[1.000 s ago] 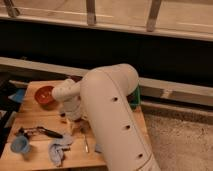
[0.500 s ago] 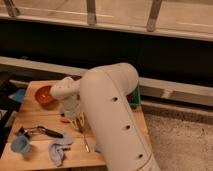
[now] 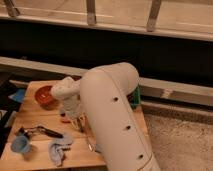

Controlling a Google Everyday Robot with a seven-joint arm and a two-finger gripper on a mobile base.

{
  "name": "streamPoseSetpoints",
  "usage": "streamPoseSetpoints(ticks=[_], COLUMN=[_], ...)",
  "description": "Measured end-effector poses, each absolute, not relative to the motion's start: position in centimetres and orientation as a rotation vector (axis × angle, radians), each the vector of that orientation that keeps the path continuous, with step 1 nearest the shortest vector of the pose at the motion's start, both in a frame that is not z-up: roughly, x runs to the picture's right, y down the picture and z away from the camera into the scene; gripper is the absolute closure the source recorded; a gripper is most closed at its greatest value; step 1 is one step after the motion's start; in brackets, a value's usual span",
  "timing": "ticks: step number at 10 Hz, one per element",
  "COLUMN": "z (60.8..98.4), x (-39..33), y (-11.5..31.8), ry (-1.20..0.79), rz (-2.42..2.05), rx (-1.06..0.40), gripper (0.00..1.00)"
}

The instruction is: Place fork in plastic cup

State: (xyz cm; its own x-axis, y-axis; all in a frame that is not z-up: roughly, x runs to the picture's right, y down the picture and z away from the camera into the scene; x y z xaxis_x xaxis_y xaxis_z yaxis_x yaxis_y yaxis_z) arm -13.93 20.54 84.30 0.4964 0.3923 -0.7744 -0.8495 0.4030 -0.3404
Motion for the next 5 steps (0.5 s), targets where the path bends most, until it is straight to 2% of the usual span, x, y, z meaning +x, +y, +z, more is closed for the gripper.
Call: streamPoseSetpoints(ticks=[2, 5], z=[84.0, 81.4], x=[-14.2, -14.0], y=[19.9, 16.5], ry=[0.622, 0.513], rz=[0.873, 0.921], rx=[-0.79, -0.731], gripper=[1.0, 1.0])
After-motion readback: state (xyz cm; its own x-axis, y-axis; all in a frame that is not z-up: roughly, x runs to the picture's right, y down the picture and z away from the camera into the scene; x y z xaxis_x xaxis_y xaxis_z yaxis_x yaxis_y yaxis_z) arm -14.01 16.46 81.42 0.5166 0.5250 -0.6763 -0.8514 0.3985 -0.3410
